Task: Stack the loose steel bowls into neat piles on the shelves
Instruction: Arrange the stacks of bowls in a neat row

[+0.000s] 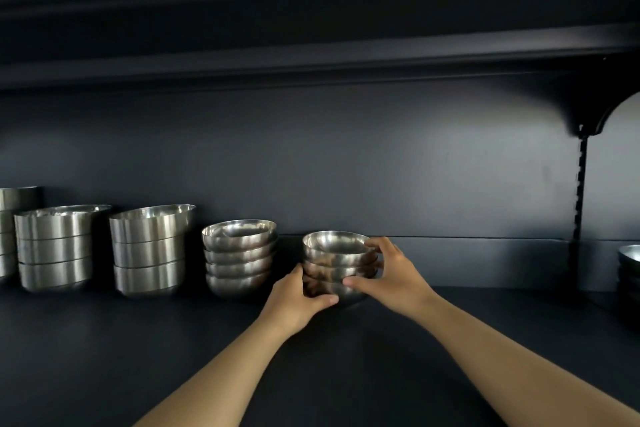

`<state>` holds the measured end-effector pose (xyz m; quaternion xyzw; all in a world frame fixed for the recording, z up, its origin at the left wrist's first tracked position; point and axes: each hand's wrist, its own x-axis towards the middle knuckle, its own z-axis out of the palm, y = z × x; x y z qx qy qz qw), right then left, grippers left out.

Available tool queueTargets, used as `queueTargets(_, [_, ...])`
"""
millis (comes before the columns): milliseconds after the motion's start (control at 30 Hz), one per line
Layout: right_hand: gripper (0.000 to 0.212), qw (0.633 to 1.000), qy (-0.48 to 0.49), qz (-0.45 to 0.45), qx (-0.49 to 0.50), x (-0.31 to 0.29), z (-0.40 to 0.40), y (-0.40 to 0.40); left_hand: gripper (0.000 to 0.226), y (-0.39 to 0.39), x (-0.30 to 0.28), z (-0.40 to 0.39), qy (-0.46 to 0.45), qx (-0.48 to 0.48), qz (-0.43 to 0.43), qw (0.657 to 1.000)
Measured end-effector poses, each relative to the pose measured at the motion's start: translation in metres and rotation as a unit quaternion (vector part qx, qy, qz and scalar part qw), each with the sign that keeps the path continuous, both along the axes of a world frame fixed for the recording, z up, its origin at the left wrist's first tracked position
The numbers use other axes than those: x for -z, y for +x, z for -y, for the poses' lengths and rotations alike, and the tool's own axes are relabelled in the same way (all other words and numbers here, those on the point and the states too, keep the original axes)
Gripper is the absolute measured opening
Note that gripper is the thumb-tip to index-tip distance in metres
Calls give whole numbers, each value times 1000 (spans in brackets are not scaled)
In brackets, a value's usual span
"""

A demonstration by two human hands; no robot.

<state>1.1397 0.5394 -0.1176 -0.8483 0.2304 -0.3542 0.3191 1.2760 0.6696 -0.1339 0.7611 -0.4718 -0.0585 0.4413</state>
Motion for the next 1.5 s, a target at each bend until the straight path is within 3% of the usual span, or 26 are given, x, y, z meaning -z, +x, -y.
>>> queueTargets(267, [66, 999, -37, -14, -4, -11, -17, -32, 53, -11, -9, -12, 75, -25, 35, 996])
queueTargets(400, [59, 987, -140, -73, 39, -29, -30, -85, 29, -40, -25, -24, 121, -83, 118, 982])
queueTargets(500, [46, 975, -181, -121, 47, -36, -35, -140, 22, -82, -31, -23, 107, -69, 134, 983])
queueTargets(633, [44, 968, -199, -148, 48, -43, -34, -214, 51, -156, -28, -8, 83, -27, 95, 992])
queueTargets(967, [48, 962, -214, -164, 35, -40, -1, -365, 62, -312, -26, 46, 69, -20, 65, 995])
queueTargets(1500, [51, 974, -189, -97, 76, -54, 80, -416, 81, -366, -36, 125, 89, 29, 52, 994])
